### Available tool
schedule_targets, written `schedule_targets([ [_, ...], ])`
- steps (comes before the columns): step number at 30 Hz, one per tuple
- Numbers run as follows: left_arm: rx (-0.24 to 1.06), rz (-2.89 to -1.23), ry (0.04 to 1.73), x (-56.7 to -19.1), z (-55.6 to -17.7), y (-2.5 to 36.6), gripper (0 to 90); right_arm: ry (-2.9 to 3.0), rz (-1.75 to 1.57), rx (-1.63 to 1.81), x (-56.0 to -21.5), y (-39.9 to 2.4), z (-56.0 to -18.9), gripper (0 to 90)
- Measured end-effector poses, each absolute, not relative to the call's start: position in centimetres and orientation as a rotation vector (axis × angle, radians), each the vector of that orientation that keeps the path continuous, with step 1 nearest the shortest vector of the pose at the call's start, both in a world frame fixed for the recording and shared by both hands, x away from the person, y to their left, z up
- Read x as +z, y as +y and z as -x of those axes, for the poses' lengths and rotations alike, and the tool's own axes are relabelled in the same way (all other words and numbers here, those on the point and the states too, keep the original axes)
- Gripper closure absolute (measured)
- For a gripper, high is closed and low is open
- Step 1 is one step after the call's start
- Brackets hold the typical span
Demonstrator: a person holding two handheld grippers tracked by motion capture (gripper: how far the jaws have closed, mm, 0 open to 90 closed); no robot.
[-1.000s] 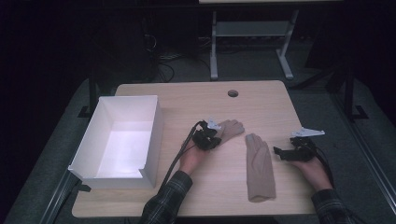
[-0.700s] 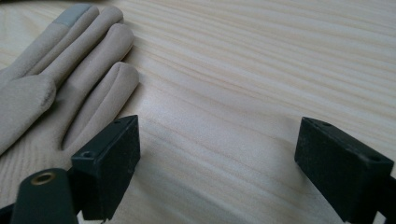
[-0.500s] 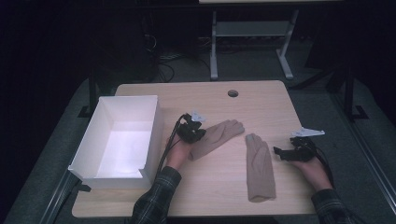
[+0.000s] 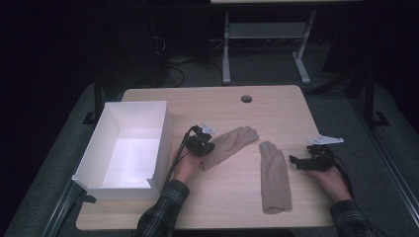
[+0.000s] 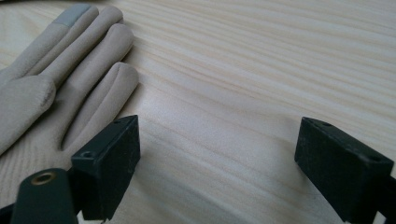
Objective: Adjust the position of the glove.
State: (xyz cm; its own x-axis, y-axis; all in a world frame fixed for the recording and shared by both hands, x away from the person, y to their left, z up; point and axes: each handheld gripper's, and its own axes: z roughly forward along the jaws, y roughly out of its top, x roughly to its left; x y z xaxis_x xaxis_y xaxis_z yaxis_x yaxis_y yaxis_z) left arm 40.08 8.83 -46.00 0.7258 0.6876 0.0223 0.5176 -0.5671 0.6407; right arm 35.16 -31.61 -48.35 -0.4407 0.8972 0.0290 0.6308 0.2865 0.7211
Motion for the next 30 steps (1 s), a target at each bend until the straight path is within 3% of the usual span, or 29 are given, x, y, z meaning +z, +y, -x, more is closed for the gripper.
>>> schedule_targets([
  [30, 0.060, -2.322, 0.758, -45.9, -32.3, 9.8, 89.6, 2.177, -1.380, 0.954, -48.3, -31.6, -35.2, 13.8],
])
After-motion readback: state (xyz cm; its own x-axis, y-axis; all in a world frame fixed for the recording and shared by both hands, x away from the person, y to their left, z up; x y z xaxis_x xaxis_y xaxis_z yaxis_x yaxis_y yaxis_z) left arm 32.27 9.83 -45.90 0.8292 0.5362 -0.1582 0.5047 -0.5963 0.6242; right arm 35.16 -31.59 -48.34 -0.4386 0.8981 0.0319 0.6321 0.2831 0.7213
